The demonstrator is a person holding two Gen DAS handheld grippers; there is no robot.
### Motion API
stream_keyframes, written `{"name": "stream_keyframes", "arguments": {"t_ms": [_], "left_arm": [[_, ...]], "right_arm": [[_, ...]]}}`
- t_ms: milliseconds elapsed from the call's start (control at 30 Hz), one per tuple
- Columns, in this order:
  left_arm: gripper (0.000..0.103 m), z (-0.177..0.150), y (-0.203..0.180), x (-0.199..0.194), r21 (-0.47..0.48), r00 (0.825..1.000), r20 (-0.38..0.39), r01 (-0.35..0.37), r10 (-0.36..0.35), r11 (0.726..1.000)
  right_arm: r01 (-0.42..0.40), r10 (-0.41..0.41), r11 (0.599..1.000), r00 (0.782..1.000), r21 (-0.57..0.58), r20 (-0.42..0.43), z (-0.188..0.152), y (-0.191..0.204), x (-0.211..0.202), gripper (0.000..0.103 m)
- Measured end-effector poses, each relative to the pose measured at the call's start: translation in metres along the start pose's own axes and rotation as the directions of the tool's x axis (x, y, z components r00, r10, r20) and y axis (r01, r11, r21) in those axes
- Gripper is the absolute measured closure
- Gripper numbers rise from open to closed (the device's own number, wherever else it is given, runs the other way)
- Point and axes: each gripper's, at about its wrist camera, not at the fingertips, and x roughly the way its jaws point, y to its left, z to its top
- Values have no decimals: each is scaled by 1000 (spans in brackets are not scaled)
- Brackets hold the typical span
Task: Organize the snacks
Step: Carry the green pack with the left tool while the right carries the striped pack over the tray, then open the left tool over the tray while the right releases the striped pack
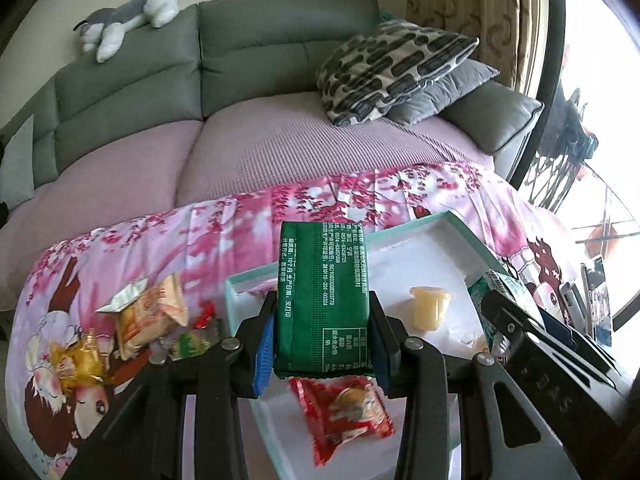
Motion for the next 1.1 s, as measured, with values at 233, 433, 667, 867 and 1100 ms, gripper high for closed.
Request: {"name": "stream_keyframes", "arguments": {"t_ms": [233, 433, 667, 867, 1100], "left_arm": [[61, 0, -4, 18, -18, 1000, -29, -9, 8, 1000], [61, 1, -1, 35, -38, 999, -54, -4, 2, 999], [61, -3, 1, 52, -58, 995, -96, -9, 4, 998], [60, -5, 6, 61, -76, 992, -127, -21, 11, 997], [60, -4, 8, 58, -89, 992, -125, -13, 2, 996]], "right_arm": [[14, -14, 1000, 999, -2, -30, -3, -2, 9, 49], [18, -18, 1000, 999, -10, -49, -5, -1, 17, 49], [25, -27, 999, 998, -42, -65, -8, 6, 23, 49], [29, -33, 998, 997, -55, -72, -9, 8, 25, 48], [30, -35, 997, 996, -66, -77, -10, 10, 27, 47]]}}
